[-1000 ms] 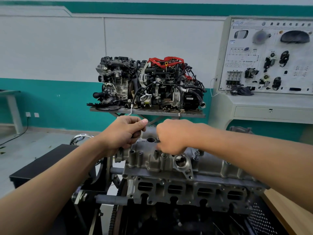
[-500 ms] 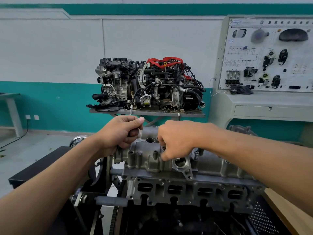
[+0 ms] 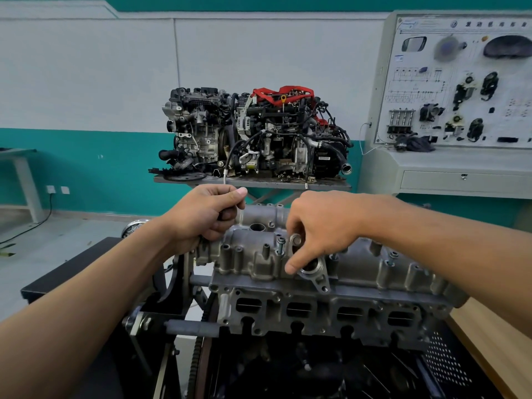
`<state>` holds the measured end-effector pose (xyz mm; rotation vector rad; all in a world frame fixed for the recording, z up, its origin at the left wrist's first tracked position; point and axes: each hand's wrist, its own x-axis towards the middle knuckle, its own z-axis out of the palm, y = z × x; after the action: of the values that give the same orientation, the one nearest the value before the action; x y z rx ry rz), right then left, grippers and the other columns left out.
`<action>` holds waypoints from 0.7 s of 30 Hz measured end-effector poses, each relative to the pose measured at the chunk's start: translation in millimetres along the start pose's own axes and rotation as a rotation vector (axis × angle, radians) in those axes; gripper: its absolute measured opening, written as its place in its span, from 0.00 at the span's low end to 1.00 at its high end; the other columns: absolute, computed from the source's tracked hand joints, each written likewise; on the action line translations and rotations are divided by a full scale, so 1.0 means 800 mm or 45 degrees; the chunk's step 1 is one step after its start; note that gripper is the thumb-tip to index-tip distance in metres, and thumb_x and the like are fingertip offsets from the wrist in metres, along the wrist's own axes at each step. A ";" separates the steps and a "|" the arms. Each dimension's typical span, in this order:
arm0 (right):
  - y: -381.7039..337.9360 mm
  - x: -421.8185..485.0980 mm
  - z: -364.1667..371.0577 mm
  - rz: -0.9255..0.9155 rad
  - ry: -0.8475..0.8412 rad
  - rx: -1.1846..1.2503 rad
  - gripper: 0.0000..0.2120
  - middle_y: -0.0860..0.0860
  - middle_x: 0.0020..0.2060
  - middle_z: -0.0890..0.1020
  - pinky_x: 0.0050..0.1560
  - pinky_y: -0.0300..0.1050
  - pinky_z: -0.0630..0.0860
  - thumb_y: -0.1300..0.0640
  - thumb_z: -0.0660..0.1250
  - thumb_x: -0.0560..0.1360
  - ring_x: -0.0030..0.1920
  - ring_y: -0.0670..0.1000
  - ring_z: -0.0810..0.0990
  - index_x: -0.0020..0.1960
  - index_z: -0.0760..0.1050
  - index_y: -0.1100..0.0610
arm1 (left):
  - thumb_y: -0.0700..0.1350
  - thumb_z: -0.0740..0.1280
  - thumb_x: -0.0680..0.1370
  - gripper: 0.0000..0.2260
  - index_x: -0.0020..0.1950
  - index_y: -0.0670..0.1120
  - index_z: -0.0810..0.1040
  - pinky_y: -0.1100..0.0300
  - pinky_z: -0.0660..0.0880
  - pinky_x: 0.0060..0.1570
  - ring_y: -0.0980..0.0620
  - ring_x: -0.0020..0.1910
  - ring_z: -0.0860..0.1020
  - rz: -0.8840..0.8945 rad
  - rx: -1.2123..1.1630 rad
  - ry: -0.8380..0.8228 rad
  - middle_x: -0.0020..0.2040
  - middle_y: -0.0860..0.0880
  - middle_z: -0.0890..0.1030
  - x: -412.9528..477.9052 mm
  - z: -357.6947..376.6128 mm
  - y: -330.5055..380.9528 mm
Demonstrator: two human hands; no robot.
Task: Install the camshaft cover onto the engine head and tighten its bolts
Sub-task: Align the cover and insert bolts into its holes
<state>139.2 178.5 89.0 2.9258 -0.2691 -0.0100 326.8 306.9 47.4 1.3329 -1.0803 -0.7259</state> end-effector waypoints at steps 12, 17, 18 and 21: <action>0.010 0.000 0.011 -0.058 -0.043 0.281 0.23 0.51 0.41 0.82 0.42 0.59 0.81 0.35 0.74 0.68 0.40 0.58 0.83 0.53 0.79 0.50 | 0.52 0.67 0.77 0.12 0.37 0.47 0.77 0.72 0.55 0.19 0.58 0.21 0.59 0.003 -0.043 -0.015 0.28 0.51 0.65 0.002 -0.004 -0.002; -0.002 0.000 0.003 -0.025 0.054 0.359 0.28 0.42 0.45 0.82 0.46 0.42 0.77 0.30 0.68 0.69 0.44 0.42 0.80 0.56 0.81 0.51 | 0.53 0.68 0.74 0.11 0.36 0.47 0.76 0.72 0.54 0.19 0.58 0.21 0.58 0.005 -0.057 -0.016 0.28 0.51 0.64 0.003 -0.003 -0.002; -0.007 0.002 0.000 -0.002 0.082 0.387 0.27 0.42 0.45 0.82 0.47 0.41 0.77 0.30 0.67 0.70 0.45 0.40 0.80 0.57 0.81 0.51 | 0.53 0.68 0.74 0.11 0.37 0.47 0.76 0.72 0.55 0.18 0.58 0.21 0.58 -0.004 -0.064 -0.013 0.28 0.51 0.64 0.004 -0.003 -0.002; -0.023 0.011 -0.003 0.029 0.095 0.279 0.20 0.44 0.44 0.84 0.48 0.44 0.80 0.37 0.68 0.73 0.43 0.45 0.81 0.53 0.83 0.52 | 0.53 0.68 0.75 0.12 0.39 0.46 0.75 0.72 0.56 0.18 0.58 0.20 0.57 -0.044 -0.108 0.001 0.28 0.51 0.63 0.003 -0.003 0.001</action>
<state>151.6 195.4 87.6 3.1311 -0.3103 0.1411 330.1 305.7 49.1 1.2818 -1.0169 -0.7882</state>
